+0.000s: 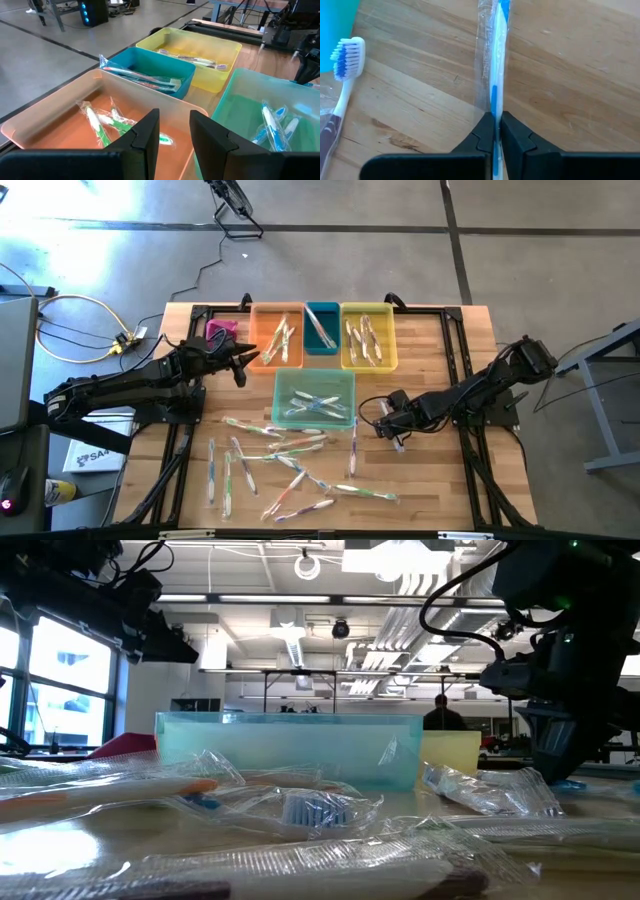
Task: Pick & Place Toothbrushes
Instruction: Put the blue toothbrush into the green bin
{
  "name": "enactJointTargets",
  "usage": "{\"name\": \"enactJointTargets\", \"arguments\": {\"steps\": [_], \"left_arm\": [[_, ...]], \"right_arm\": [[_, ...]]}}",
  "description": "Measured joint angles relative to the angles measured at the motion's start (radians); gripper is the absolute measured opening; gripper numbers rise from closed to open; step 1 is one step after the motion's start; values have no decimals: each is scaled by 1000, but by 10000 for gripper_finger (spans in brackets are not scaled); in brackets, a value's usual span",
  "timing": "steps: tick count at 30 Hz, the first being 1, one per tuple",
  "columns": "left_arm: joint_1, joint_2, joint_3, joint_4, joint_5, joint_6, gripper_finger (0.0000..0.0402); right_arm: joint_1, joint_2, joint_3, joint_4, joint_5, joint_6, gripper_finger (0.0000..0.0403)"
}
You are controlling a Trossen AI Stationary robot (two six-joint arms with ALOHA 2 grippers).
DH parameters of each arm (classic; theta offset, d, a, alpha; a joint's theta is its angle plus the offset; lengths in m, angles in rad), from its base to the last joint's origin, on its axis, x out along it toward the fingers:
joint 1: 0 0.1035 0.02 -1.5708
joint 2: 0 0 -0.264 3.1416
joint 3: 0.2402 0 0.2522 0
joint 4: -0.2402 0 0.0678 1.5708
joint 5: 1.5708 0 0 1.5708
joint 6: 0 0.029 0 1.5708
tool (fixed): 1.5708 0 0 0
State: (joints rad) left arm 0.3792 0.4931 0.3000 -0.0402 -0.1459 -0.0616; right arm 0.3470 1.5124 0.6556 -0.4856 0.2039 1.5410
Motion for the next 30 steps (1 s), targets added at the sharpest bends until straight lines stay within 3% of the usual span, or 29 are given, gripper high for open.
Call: {"name": "enactJointTargets", "arguments": {"steps": [14, 30], "left_arm": [[0, 0, 0, 0, 0, 0, 104], [0, 0, 0, 0, 0, 0, 104]], "right_arm": [[-21, -93, -3, 5, -24, -73, 5], [-76, -348, 0, 87, 152, -310, 5]]}}
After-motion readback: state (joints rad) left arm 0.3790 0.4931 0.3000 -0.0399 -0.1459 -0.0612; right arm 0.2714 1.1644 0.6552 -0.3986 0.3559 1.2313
